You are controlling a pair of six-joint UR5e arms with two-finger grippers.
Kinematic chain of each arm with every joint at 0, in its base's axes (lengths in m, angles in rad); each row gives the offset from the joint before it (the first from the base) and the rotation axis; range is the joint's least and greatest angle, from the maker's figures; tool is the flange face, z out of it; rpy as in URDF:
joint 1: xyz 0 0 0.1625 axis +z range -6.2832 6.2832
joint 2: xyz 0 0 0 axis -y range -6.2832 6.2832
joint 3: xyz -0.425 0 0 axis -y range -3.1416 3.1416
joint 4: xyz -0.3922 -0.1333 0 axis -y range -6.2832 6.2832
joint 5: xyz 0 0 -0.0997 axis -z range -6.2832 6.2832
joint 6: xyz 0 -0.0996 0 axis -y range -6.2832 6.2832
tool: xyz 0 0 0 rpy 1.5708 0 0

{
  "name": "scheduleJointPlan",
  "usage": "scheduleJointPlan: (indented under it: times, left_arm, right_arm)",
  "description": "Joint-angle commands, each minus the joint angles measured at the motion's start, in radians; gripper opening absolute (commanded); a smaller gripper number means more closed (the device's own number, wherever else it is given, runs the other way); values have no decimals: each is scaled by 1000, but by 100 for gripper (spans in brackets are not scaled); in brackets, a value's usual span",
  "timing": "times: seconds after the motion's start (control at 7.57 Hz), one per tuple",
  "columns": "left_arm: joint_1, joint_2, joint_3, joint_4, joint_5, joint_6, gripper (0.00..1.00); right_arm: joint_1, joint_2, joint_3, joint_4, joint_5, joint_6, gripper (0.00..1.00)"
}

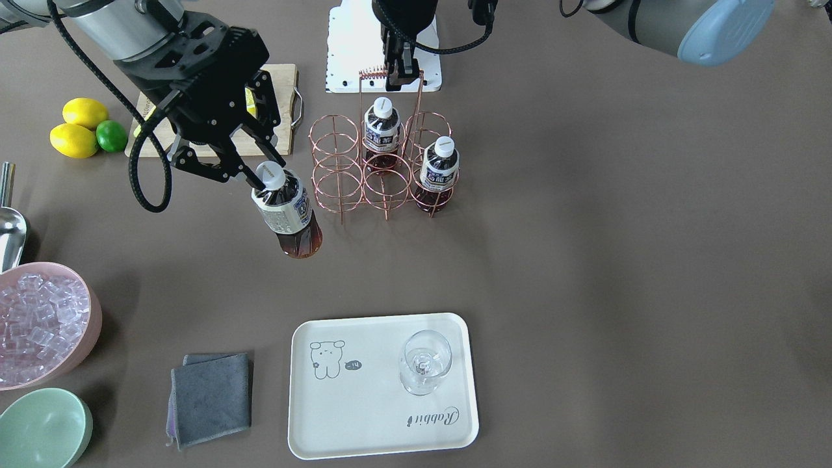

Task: Take tea from basket to plate

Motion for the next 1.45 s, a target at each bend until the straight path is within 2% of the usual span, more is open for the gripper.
scheduleJointPlan:
  times: [0.0, 0.26, 0.4, 0.53, 0.66, 0.79, 1.06, 1.32]
  left_arm:
    - [-78, 2, -44, 60, -38, 9, 0]
    - [-137, 16, -89, 141, -70, 58, 0]
    - [-179, 32, -93, 158, -98, 100, 0]
    - [-212, 58, -96, 168, -110, 149, 0]
    - [-236, 115, -149, 191, -120, 205, 0]
    - [-255, 208, -245, 203, -138, 247, 0]
    - [-307, 340, -359, 261, -161, 362, 0]
    - [-409, 437, -410, 345, -163, 564, 0]
  right_arm:
    - [25, 71, -126, 3, -10, -10, 0]
    - [38, 144, -250, 6, -10, -51, 0]
    - [38, 170, -316, 44, -10, -44, 0]
    - [39, 178, -385, 129, -4, -36, 0]
    - [39, 206, -439, 160, -2, -25, 0]
    - [39, 250, -511, 165, -2, -28, 0]
    - [39, 261, -602, 260, -7, -24, 0]
    - [39, 267, -645, 300, -66, 1, 0]
